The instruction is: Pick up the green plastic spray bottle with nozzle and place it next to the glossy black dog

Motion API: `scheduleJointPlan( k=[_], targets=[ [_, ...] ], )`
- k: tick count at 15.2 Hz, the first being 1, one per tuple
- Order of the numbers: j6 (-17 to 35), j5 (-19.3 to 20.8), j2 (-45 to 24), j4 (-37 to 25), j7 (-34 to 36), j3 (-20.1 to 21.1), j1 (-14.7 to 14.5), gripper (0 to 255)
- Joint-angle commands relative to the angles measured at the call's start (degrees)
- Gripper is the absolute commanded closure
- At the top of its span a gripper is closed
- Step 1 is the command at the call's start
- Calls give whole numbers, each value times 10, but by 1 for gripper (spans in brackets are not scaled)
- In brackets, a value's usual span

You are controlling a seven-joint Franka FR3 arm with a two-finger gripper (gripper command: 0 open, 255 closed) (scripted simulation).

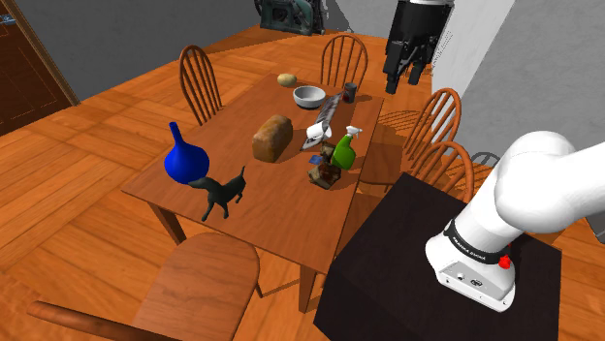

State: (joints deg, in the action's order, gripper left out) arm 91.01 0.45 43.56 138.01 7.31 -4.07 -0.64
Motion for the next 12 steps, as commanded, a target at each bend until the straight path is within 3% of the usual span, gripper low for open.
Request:
scheduleJointPlan(
  k=[1,12],
  targets=[
    [0,0,0,0,0,0,0,0],
    [192,60,-130,50,-141,-103,17,0]
  ],
)
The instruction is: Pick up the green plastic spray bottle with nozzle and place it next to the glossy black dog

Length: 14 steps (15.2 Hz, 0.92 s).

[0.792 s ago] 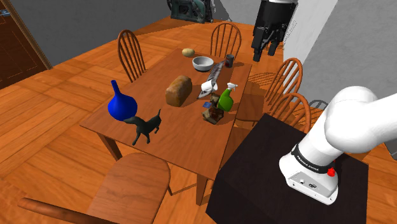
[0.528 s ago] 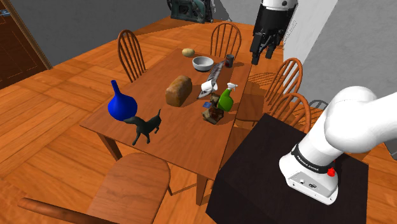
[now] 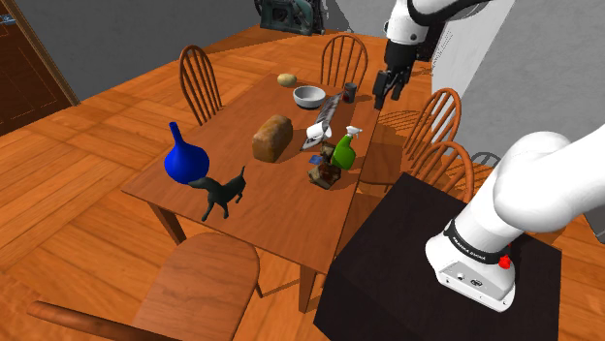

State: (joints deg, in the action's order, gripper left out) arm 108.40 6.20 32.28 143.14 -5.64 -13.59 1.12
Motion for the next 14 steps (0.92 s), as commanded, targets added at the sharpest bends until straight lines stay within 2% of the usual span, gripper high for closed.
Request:
scheduleJointPlan(
  k=[1,8,14],
  targets=[
    [36,5,-34,-2,-25,-17,0,0],
    [154,-4,-174,-31,-124,-80,-4,0],
    [234,-64,-315,-90,-231,-118,-6,0]
  ],
)
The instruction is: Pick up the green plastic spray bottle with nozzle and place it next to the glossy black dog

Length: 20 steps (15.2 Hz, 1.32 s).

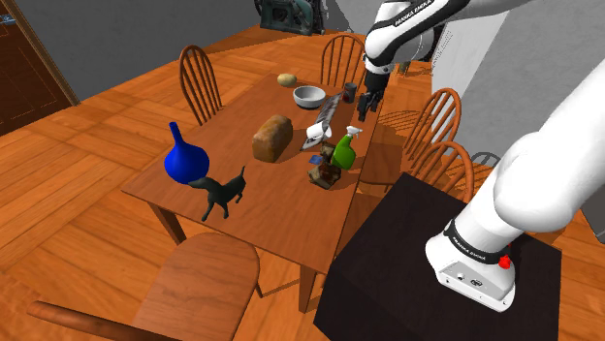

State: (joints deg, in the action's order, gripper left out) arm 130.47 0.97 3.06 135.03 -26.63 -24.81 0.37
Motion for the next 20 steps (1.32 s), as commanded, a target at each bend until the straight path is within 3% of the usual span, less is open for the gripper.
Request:
scheduleJointPlan(
  k=[1,5,11,15,20],
  targets=[
    [24,-26,-48,-22,-40,-8,3,0],
    [55,-87,-146,-81,-117,-5,22,0],
    [75,-158,-287,-195,-206,27,74,0],
    [75,-182,-367,-276,-241,49,107,0],
    [100,-195,-396,-280,-249,60,115,0]
  ],
)
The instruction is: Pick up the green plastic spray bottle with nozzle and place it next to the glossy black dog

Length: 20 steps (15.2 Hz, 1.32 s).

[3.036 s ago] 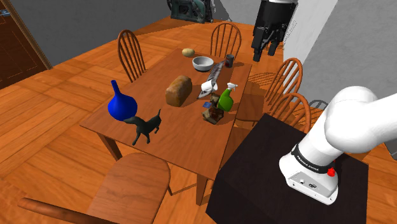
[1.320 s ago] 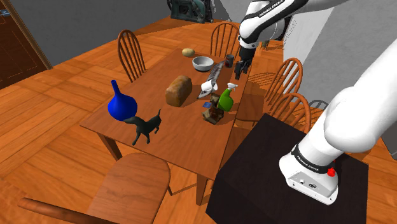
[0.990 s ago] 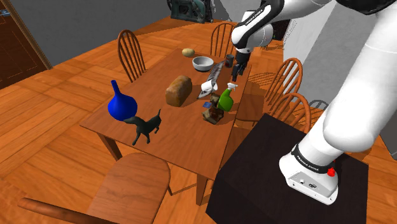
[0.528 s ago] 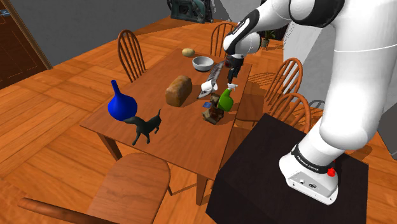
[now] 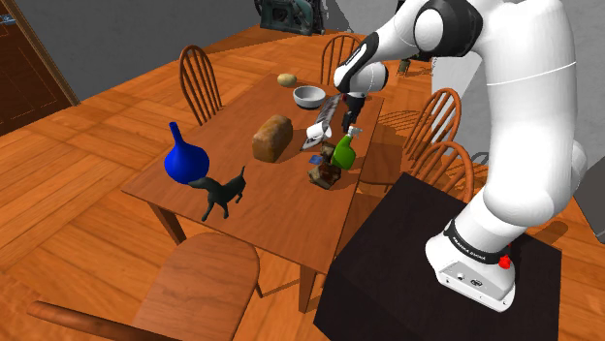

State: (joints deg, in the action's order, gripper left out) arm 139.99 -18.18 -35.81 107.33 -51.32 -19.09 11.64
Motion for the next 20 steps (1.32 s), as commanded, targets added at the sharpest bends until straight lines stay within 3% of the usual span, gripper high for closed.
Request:
scheduleJointPlan(
  k=[1,10,11,20],
  targets=[
    [10,-5,-14,-4,-4,5,4,0],
    [17,-9,-23,-6,-6,8,6,0],
    [17,-9,-23,-6,-6,8,6,255],
    [17,-9,-23,-6,-6,8,6,255]
  ],
)
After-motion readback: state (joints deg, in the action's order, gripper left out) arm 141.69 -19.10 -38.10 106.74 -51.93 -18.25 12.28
